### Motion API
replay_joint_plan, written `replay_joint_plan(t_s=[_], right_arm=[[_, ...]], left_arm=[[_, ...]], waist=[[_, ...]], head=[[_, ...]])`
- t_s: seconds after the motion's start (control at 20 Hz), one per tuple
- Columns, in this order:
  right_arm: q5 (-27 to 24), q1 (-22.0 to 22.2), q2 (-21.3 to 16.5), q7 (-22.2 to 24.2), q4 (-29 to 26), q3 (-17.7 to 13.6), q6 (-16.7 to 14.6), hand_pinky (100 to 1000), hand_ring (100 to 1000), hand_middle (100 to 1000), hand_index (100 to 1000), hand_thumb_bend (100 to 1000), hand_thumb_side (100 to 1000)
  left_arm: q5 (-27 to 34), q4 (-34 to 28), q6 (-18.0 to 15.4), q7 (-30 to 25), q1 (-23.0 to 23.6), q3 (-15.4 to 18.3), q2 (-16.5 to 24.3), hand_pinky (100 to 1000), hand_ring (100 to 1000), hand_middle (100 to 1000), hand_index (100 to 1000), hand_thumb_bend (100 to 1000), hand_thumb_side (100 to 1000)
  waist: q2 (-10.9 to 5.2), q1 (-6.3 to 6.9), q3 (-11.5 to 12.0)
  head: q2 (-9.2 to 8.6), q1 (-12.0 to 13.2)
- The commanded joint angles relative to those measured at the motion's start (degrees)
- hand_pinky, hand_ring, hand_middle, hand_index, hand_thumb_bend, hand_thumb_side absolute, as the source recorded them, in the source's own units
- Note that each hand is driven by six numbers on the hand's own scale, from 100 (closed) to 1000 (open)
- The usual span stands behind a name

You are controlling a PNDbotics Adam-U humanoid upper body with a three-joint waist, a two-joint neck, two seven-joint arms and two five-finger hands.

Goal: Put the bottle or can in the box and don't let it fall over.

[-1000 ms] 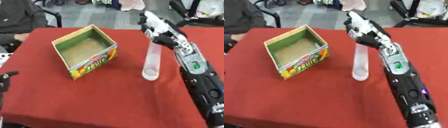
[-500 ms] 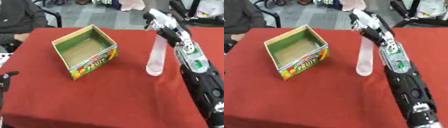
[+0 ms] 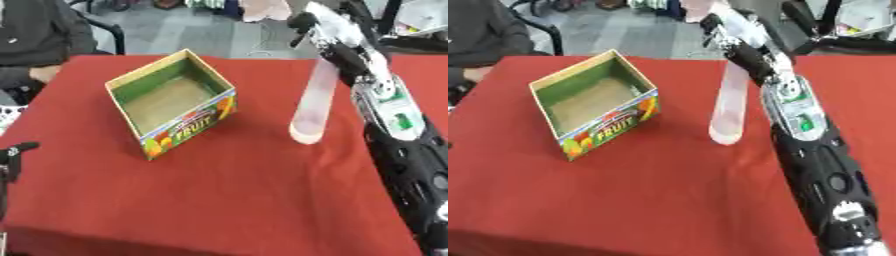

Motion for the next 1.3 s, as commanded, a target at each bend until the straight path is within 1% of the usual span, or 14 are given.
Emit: replay_joint_plan(t_s=[0.05, 0.2, 0.45, 0.65, 0.8, 0.85, 0.9, 1.0, 1.2, 1.3], right_arm=[[-1.78, -2.47, -2.13, 1.25, -1.43, 0.16, 0.14, 619, 774, 618, 400, 100, 470], [-2.90, -4.07, -3.57, 3.63, -0.35, -0.10, 0.78, 621, 779, 622, 401, 100, 470], [-5.28, -7.86, -5.55, 5.39, 1.62, -0.85, 1.33, 623, 777, 619, 402, 100, 470], [-7.17, -10.56, -6.32, 6.85, 3.54, -1.17, 1.84, 624, 783, 624, 404, 100, 470], [-8.57, -11.81, -6.27, 7.81, 4.97, -1.66, 1.88, 628, 786, 626, 407, 100, 470], [-9.07, -12.17, -6.25, 8.08, 5.33, -1.76, 1.76, 629, 786, 626, 408, 100, 451], [-9.45, -12.56, -6.32, 8.27, 5.70, -1.85, 1.58, 629, 784, 625, 408, 100, 470], [-10.13, -13.70, -6.50, 8.14, 6.24, -2.11, 0.96, 632, 779, 618, 407, 100, 477], [-12.97, -16.22, -6.57, 7.79, 5.60, -1.93, -1.12, 641, 772, 608, 407, 100, 470], [-14.61, -16.84, -6.50, 8.13, 5.22, -1.83, -1.80, 649, 777, 608, 409, 100, 470]], left_arm=[[0.21, -0.76, -0.04, -0.66, -1.13, -0.58, 1.03, 679, 100, 1000, 972, 130, 896], [0.97, -0.49, 0.24, -1.83, -2.42, -1.89, 1.09, 680, 100, 1000, 972, 134, 900], [2.45, 0.13, 0.83, -4.71, -4.86, -4.62, 1.28, 680, 100, 1000, 973, 138, 906], [3.48, 0.70, 1.37, -7.16, -7.22, -6.80, 1.52, 680, 100, 1000, 974, 143, 916], [3.92, 1.28, 1.64, -8.98, -8.65, -8.28, 1.82, 680, 100, 1000, 975, 144, 928], [3.91, 1.64, 1.74, -9.68, -9.21, -8.83, 1.97, 680, 100, 1000, 975, 144, 930], [3.89, 2.03, 1.78, -10.34, -9.72, -9.29, 2.12, 681, 100, 1000, 976, 145, 935], [3.89, 2.89, 1.81, -11.59, -10.72, -10.15, 2.41, 682, 100, 1000, 977, 145, 939], [3.93, 4.13, 1.72, -13.38, -12.46, -11.17, 2.70, 682, 100, 1000, 977, 148, 943], [4.22, 4.47, 1.81, -14.01, -13.83, -11.69, 2.62, 683, 100, 1000, 978, 149, 934]], waist=[[-0.62, -0.02, 0.76], [-0.26, -0.17, 3.00], [0.56, -0.92, 7.25], [1.66, -2.13, 11.18], [2.17, -3.10, 13.84], [2.32, -3.48, 14.81], [2.42, -3.83, 15.67], [2.54, -4.52, 17.32], [2.92, -5.87, 19.87], [3.23, -6.48, 21.52]], head=[[-0.66, -0.64], [-1.45, -2.18], [-3.24, -5.51], [-5.04, -9.03], [-6.16, -11.85], [-6.46, -12.90], [-6.66, -13.76], [-6.83, -15.37], [-7.43, -18.02], [-8.00, -19.92]])
